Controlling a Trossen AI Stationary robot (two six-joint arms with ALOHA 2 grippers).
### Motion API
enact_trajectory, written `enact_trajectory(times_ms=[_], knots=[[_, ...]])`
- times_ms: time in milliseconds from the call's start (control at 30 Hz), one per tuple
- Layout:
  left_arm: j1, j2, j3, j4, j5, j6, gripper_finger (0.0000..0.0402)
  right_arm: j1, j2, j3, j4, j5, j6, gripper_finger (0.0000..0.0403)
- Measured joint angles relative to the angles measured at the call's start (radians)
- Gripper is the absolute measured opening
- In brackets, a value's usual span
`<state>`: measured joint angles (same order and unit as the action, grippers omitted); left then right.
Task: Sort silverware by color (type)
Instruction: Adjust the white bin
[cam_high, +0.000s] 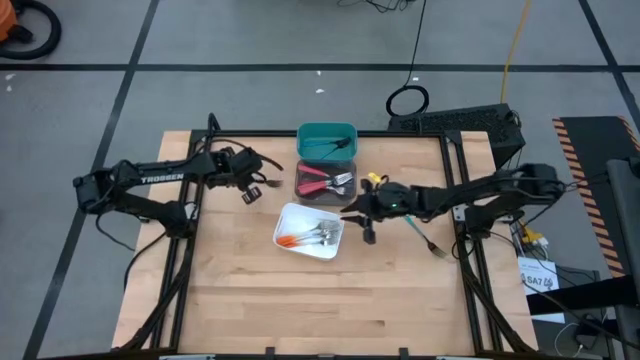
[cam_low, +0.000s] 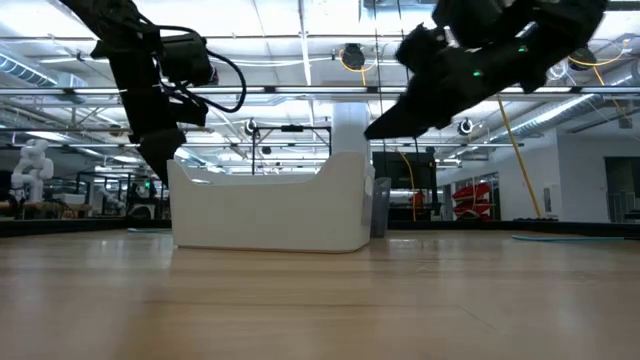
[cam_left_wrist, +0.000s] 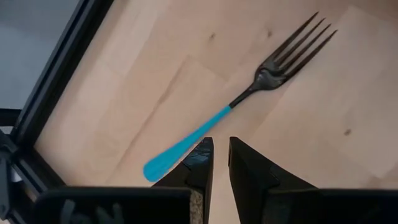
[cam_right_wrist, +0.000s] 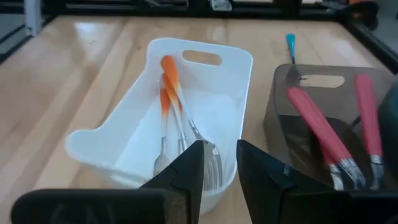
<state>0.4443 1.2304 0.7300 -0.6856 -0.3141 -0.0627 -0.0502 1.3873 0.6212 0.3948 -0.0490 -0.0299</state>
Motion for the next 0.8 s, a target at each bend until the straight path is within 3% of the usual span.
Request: enact_trajectory(times_ms=[300,800], knots=[[0.052,0.000,0.000,0.002,-0.002,0.042,0.0053,0.015,0.202,0.134,-0.024,-0.003,-0.009,0.0089],[0.085,0.190,-0.001,0.052,0.000,0.087,0.0053,0.052,0.233,0.243,-0.289,0.030,-0.034,0.0089]])
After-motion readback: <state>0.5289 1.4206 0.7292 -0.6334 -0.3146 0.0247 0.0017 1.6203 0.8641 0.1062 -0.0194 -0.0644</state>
